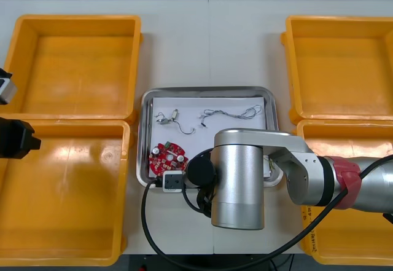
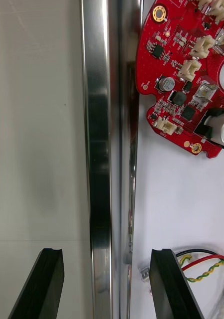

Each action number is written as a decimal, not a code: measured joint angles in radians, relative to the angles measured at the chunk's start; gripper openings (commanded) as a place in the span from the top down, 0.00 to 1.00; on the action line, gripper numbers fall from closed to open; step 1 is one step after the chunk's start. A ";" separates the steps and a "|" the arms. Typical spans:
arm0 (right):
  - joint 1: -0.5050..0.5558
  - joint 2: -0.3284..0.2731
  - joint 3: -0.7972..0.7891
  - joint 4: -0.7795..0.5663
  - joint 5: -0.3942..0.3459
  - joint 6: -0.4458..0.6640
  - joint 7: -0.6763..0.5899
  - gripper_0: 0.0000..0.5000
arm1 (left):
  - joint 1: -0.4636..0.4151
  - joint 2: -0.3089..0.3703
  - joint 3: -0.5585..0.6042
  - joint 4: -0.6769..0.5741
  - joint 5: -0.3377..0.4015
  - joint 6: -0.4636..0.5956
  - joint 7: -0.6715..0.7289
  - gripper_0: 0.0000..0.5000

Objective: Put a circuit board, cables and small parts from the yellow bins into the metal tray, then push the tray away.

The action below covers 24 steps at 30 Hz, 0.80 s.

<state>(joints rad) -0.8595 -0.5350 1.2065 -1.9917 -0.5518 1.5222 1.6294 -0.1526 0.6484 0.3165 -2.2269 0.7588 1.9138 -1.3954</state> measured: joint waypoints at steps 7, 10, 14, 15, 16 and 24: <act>0.000 0.000 0.000 0.000 0.003 0.000 0.000 0.00 | 0.000 0.000 0.000 0.000 0.000 0.000 0.000 0.00; 0.000 0.000 0.000 0.000 0.003 0.000 0.000 0.00 | 0.000 0.000 0.000 0.000 0.000 0.000 0.000 0.00; 0.001 0.000 0.000 0.001 0.003 0.000 0.000 0.00 | 0.000 0.000 0.000 0.000 0.000 0.000 0.000 0.00; 0.002 0.000 0.000 0.001 0.004 0.000 0.000 0.00 | 0.000 0.000 0.000 0.000 0.000 0.000 0.000 0.00; 0.004 0.000 0.000 0.001 0.006 0.000 0.000 0.00 | 0.000 0.000 0.000 0.000 0.000 0.000 -0.001 0.00; 0.016 0.000 0.000 0.001 0.019 -0.001 0.000 0.00 | 0.000 0.000 0.000 0.000 0.000 0.000 -0.001 0.00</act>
<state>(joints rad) -0.8430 -0.5353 1.2065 -1.9911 -0.5329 1.5211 1.6294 -0.1526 0.6484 0.3165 -2.2269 0.7589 1.9138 -1.3965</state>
